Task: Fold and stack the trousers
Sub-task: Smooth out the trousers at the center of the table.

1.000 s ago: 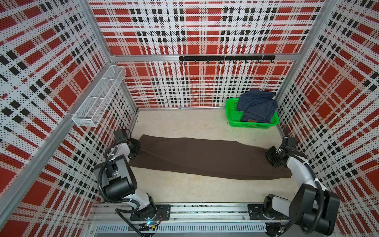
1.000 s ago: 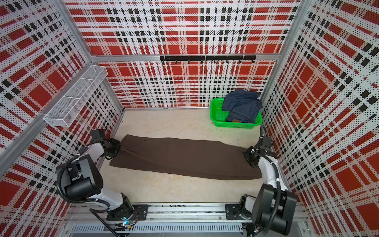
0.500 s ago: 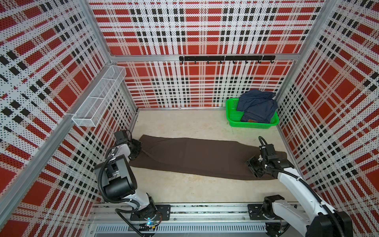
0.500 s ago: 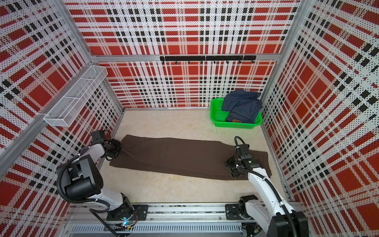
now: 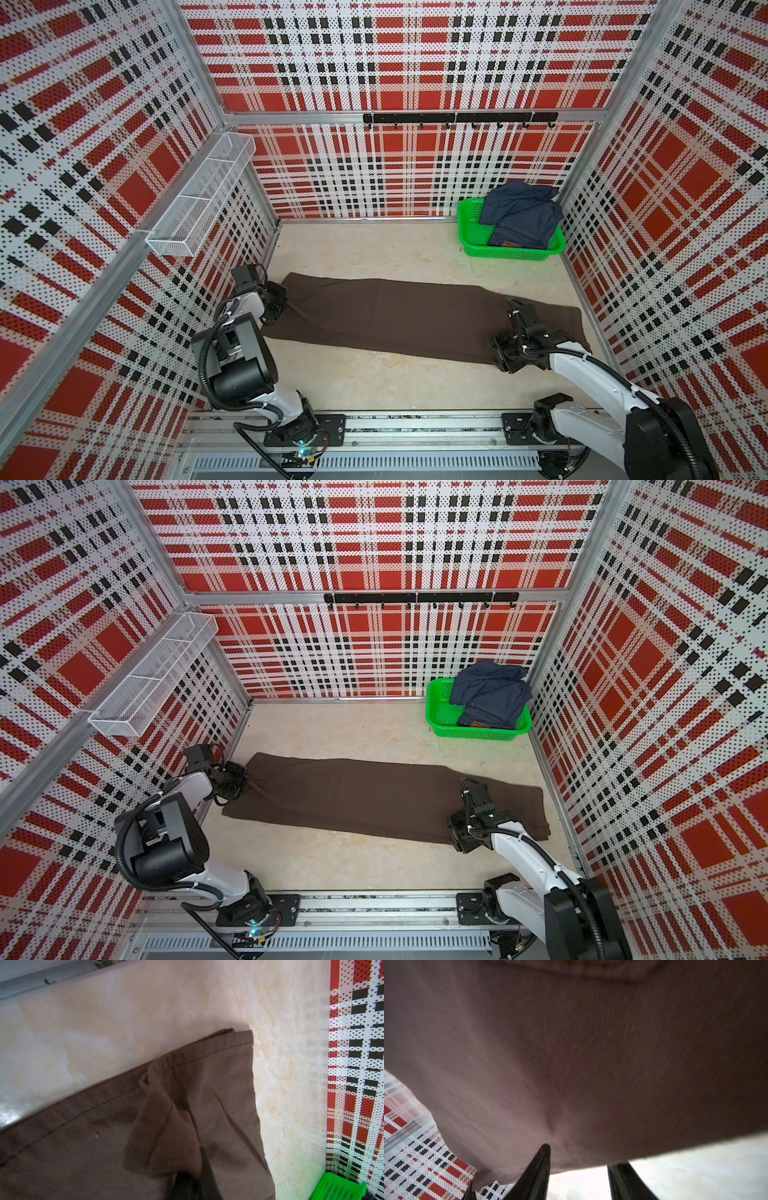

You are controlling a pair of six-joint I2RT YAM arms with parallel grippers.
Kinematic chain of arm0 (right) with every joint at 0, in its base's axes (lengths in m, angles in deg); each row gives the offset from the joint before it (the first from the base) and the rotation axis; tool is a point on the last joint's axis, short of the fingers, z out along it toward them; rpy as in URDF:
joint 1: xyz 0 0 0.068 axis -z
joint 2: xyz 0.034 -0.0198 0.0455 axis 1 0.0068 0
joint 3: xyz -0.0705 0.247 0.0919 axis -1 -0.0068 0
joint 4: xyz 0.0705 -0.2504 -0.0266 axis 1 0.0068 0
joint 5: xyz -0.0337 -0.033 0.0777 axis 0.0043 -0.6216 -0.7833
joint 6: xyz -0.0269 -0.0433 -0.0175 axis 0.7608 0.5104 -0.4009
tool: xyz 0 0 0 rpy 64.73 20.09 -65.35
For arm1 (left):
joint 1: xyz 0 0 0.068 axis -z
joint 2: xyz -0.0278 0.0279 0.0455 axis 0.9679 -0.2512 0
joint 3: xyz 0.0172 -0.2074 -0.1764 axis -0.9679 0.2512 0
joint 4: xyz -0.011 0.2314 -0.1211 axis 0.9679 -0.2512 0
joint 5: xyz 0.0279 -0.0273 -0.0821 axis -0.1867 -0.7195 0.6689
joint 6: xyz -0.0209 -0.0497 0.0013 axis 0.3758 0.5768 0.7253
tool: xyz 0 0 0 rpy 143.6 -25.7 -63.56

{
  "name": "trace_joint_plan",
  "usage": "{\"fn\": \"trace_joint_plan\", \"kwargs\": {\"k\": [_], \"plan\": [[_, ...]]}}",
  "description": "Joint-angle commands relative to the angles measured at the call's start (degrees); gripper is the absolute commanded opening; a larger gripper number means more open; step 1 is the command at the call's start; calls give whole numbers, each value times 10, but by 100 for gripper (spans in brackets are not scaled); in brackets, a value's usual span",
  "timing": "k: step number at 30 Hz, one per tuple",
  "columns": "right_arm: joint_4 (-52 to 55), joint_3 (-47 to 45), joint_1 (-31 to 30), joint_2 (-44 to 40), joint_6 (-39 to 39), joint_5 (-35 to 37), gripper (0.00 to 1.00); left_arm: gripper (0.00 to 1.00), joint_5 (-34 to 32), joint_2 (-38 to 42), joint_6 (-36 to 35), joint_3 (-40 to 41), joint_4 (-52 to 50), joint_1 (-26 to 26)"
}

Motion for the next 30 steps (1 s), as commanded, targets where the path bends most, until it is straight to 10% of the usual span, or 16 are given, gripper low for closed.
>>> {"fn": "trace_joint_plan", "kwargs": {"k": [1,11,24,30], "plan": [[-23,3,-7,4,-34,10,47,0,10,13,-2,5,7,-9],[-47,4,-7,8,-49,28,0,0,16,11,-1,-9,6,-19],[68,201,44,-18,29,76,0,0,52,-59,38,-257,-42,12],[57,152,42,-33,30,50,0,0,37,-23,12,-164,-39,-4]]}}
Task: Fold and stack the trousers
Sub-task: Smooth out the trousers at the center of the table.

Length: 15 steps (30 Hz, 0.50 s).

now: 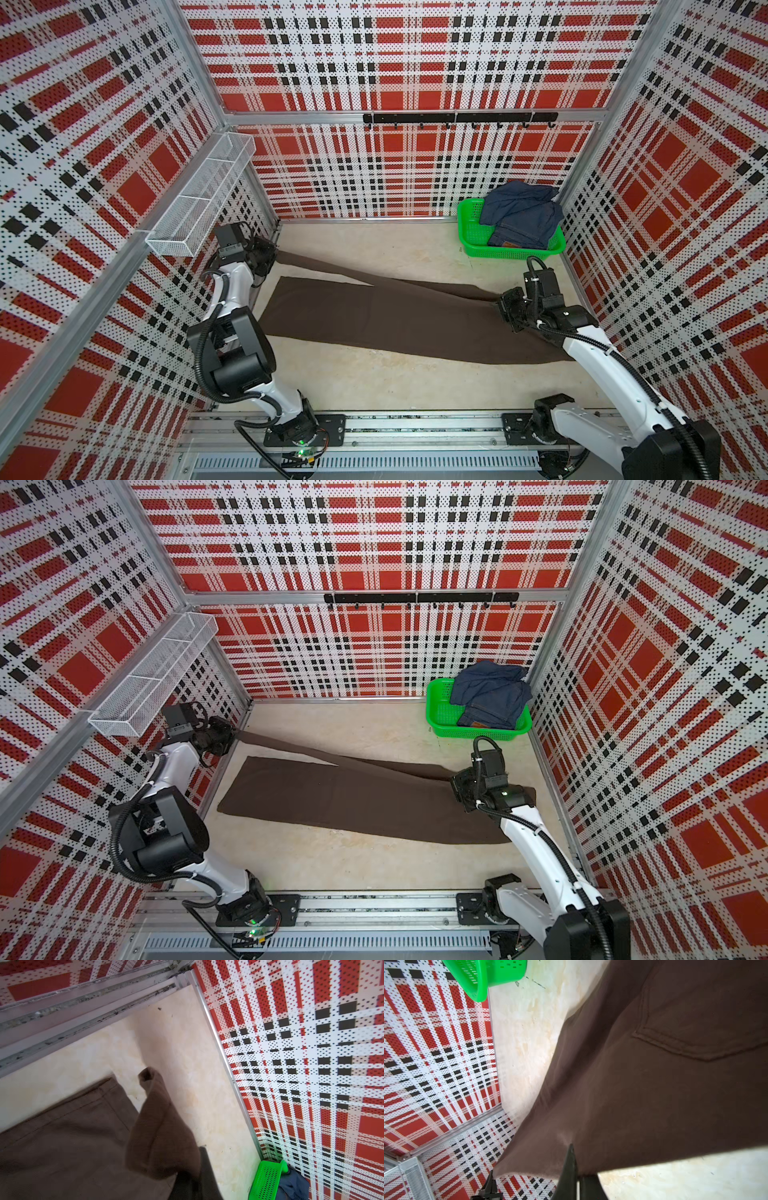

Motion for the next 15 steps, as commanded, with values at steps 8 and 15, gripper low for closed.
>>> {"fn": "trace_joint_plan", "kwargs": {"k": [8,15], "plan": [[2,-136,-23,-19,-13,-2,0,0,-22,16,-40,212,43,-97],[-38,-166,-48,6,-26,-5,0,0,-19,10,-28,195,46,-100]]}}
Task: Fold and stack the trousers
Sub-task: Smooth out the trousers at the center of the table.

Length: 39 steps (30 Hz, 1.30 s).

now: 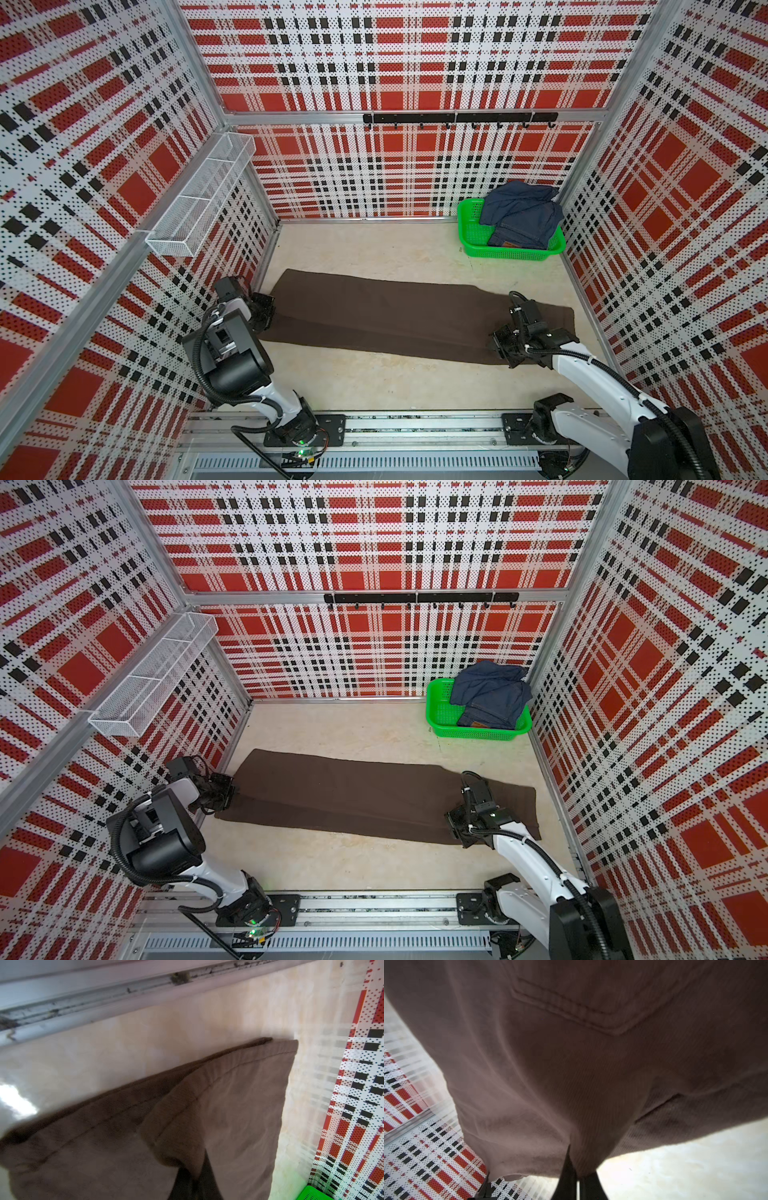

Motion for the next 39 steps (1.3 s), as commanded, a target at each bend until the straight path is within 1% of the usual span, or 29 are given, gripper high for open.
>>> {"fn": "trace_joint_plan", "kwargs": {"k": [1,4,7,10,14,18,19,20,22,23,25,28,29,30,32,33,34,35,39], "plan": [[-16,1,-8,8,-19,16,0,0,-3,1,-2,-31,31,-4],[-6,24,-14,13,-14,23,0,0,5,14,0,-55,18,-3],[2,33,-20,12,-12,27,0,0,-3,38,-7,-57,2,-3],[-8,15,-23,13,-15,26,0,0,-16,52,-14,-32,-6,-10],[-22,-6,-28,26,-16,21,0,0,-28,46,-26,6,-6,-19],[-24,-16,-31,33,-13,20,0,0,-33,45,-28,20,-4,-23],[-24,-16,-31,35,-9,18,0,3,-34,47,-25,18,-6,-24],[-20,-13,-32,36,-5,16,8,14,-37,47,-25,13,-10,-24],[-3,4,-32,35,11,20,27,31,-38,49,-28,-2,-22,-25],[9,16,-32,34,24,24,34,38,-36,51,-27,-10,-27,-25],[37,49,-32,31,48,34,45,48,-34,60,-24,-23,-32,-24],[78,99,-32,28,85,45,56,52,-30,73,-19,-46,-44,-16],[95,116,-32,27,97,50,57,54,-32,75,-19,-54,-50,-10],[105,129,-32,25,104,52,60,62,-34,77,-19,-61,-55,-6],[124,155,-32,22,117,64,69,65,-43,78,-22,-75,-66,9],[131,165,-31,24,125,70,76,66,-46,76,-23,-79,-69,16],[136,176,-31,28,134,77,96,66,-49,75,-23,-80,-72,23],[139,186,-30,34,141,78,100,66,-50,74,-21,-80,-71,29],[134,197,-29,63,154,61,100,66,-54,71,-15,-76,-70,36]]}}
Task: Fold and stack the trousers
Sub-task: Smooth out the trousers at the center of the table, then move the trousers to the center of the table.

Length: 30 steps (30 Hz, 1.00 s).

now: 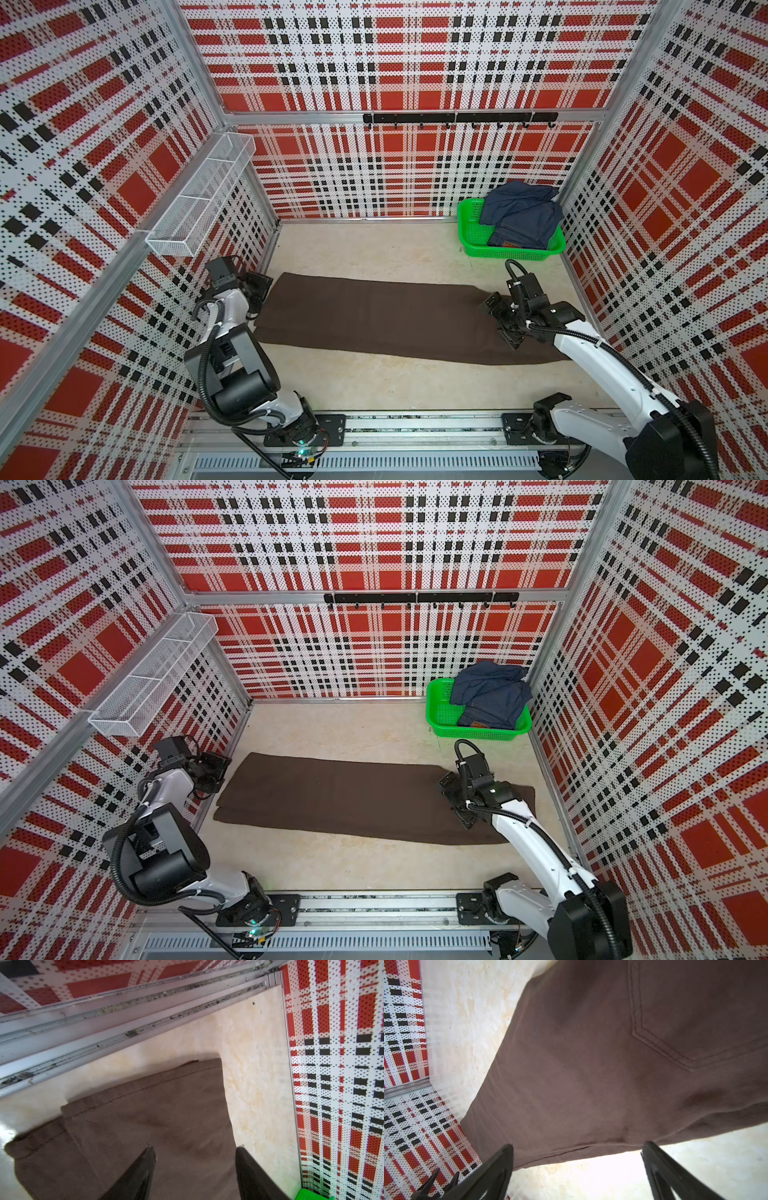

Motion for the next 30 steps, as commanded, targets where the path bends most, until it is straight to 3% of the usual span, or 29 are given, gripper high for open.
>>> {"fn": "trace_joint_plan", "kwargs": {"k": [1,6,7,12,15,23,30], "plan": [[29,8,1,18,21,9,100,66,-11,6,1,-2,-17,1],[17,-1,33,19,50,29,98,64,-15,7,0,-9,-16,4],[9,-6,49,24,64,36,94,63,-14,1,-1,-7,-15,10],[-63,-38,118,81,126,43,53,60,-9,-20,6,8,2,47],[-100,-53,151,133,156,34,38,61,-17,-29,3,4,0,54],[-147,-79,244,221,208,21,36,68,-57,-51,-51,-26,-43,59],[-158,-74,334,260,252,28,37,75,-84,-50,-53,-21,-43,75]]}}
